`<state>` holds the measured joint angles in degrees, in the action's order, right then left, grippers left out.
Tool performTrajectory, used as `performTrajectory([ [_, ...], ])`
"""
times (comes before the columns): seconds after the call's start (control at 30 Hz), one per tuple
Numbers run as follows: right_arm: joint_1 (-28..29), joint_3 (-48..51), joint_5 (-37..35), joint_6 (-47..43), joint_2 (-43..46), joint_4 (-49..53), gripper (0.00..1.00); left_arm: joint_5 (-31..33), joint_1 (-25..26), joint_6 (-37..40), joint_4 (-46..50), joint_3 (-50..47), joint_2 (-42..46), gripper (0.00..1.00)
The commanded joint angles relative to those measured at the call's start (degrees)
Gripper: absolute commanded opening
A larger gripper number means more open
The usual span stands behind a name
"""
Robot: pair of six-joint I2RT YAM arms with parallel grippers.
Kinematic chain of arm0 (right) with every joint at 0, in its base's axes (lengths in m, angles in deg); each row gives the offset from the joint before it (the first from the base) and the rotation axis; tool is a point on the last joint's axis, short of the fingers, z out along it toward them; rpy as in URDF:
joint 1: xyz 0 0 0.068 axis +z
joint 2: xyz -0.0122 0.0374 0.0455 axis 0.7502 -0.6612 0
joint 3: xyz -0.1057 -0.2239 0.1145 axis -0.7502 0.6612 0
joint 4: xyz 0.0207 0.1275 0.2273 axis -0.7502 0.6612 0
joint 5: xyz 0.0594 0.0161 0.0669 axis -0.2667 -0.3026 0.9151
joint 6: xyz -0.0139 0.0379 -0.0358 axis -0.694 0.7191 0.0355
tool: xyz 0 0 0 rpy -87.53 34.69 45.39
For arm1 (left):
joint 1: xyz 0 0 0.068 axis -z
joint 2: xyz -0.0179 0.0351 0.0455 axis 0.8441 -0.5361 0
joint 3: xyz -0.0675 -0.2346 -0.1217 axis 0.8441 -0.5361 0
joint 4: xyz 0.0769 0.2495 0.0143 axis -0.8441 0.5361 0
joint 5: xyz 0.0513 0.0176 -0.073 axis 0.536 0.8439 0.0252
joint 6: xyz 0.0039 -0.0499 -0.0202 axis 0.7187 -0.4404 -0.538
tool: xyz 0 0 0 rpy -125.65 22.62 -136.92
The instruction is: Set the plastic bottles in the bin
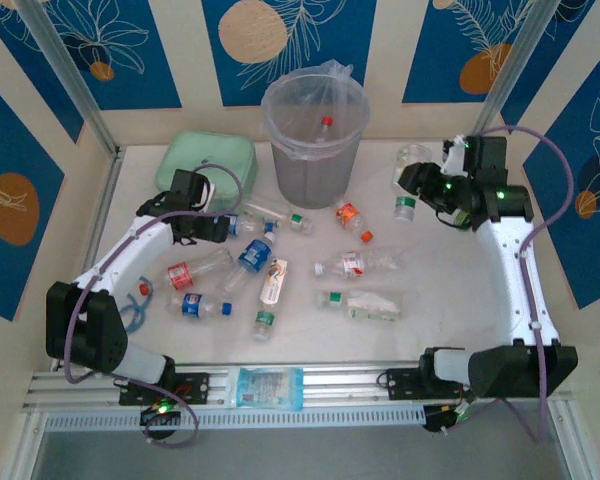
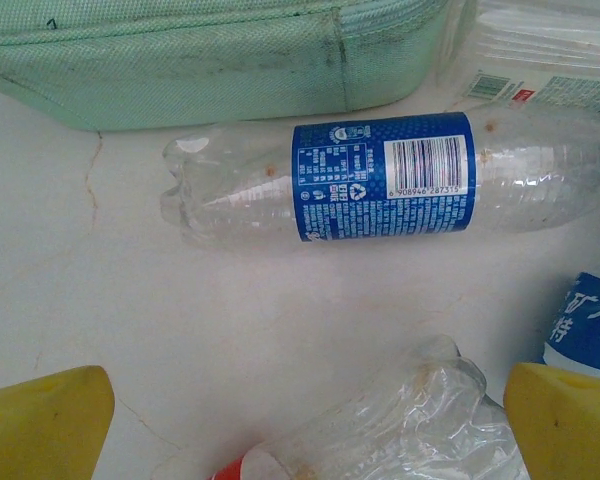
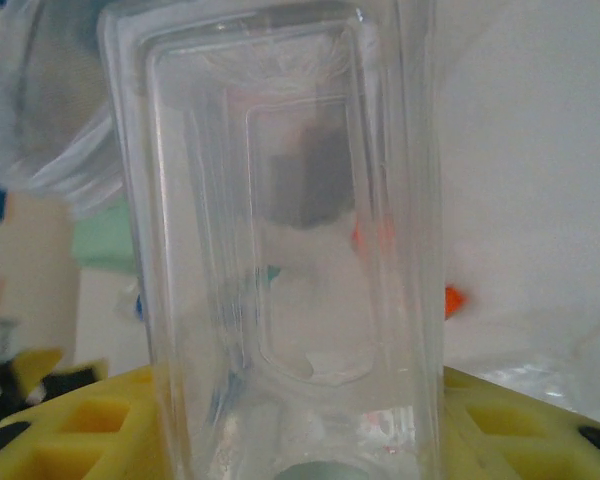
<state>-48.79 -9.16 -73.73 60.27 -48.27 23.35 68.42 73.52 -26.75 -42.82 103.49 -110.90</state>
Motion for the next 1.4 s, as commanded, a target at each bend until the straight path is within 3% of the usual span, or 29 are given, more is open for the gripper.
performTrajectory([
  [0.0,3.14,-9.74,6.79,-3.52,-6.3,10.99,0.0,-0.43,0.67,0.88,0.81,1.04,0.38,1.0],
  [0.13,6.73,-21.53,1.84,-2.61,-13.79,16.84,0.0,-0.69,0.9,0.88,0.9,1.12,0.38,1.0],
  [0.27,10.05,-25.08,-2.6,0.99,-15.51,11.27,0.0,-0.31,1.2,1.05,0.99,1.17,0.38,1.0],
  [0.43,8.87,-32.96,3.48,7.35,-22.66,6.61,0.0,0.27,1.29,1.16,1.01,1.13,0.47,1.0],
  [0.57,4.83,-40.55,18.6,15.94,-32.02,2.48,0.0,0.44,1.8,1.15,1.09,1.26,0.55,1.0],
  [0.63,4.99,-43.82,20.41,18.19,-35.95,-0.43,0.0,1.0,2.12,1.31,1.13,1.14,0.73,1.0],
  [0.8,8.16,-61.47,13.62,12.51,-47.55,5.06,0.0,2.6,2.69,1.81,1.19,1.04,1.43,1.0],
  [0.93,8.84,-74.25,12.94,12.97,-55.67,6.8,0.0,2.55,3.03,1.85,1.15,1.16,2.03,1.0],
  [1.07,9.99,-71.88,11.15,12.81,-56.13,3.02,0.0,2.81,3.23,2.03,1.07,1.06,2.58,1.0],
  [1.37,15.21,-71.3,-3.35,1.67,-58.84,3.89,0.0,3.17,3.26,2.25,1.12,1.04,2.53,1.0],
])
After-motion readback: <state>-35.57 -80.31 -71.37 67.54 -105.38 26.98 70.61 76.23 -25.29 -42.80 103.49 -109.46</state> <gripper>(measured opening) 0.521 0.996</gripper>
